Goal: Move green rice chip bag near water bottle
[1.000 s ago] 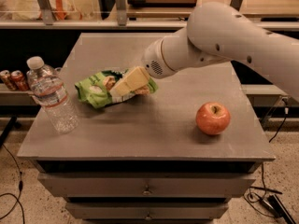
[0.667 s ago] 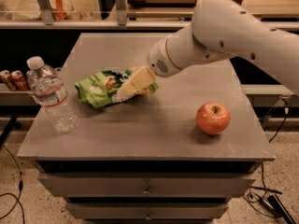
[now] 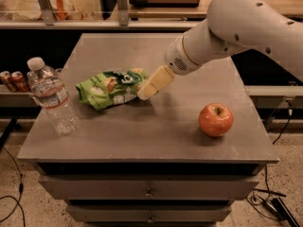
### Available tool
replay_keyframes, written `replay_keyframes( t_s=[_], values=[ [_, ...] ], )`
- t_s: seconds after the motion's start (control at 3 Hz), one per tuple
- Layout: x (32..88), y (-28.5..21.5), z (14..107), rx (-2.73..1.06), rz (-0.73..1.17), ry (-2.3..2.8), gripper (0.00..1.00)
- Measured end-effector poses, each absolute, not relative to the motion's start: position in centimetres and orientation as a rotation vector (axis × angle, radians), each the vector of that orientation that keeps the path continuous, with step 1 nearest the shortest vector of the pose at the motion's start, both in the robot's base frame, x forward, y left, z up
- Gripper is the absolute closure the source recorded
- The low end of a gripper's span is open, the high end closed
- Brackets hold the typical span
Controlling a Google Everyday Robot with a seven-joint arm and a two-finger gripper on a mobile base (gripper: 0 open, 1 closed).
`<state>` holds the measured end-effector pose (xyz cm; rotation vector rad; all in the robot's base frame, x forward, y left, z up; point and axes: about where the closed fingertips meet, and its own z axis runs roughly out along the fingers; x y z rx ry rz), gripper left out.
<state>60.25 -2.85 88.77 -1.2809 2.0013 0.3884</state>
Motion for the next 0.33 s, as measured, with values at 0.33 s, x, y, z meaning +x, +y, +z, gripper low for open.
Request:
replay_keyframes(
  t_s=[0.33],
  values=[
    [60.34, -5.18, 88.31, -1.320, 0.312, 2.028, 0.00]
  ],
)
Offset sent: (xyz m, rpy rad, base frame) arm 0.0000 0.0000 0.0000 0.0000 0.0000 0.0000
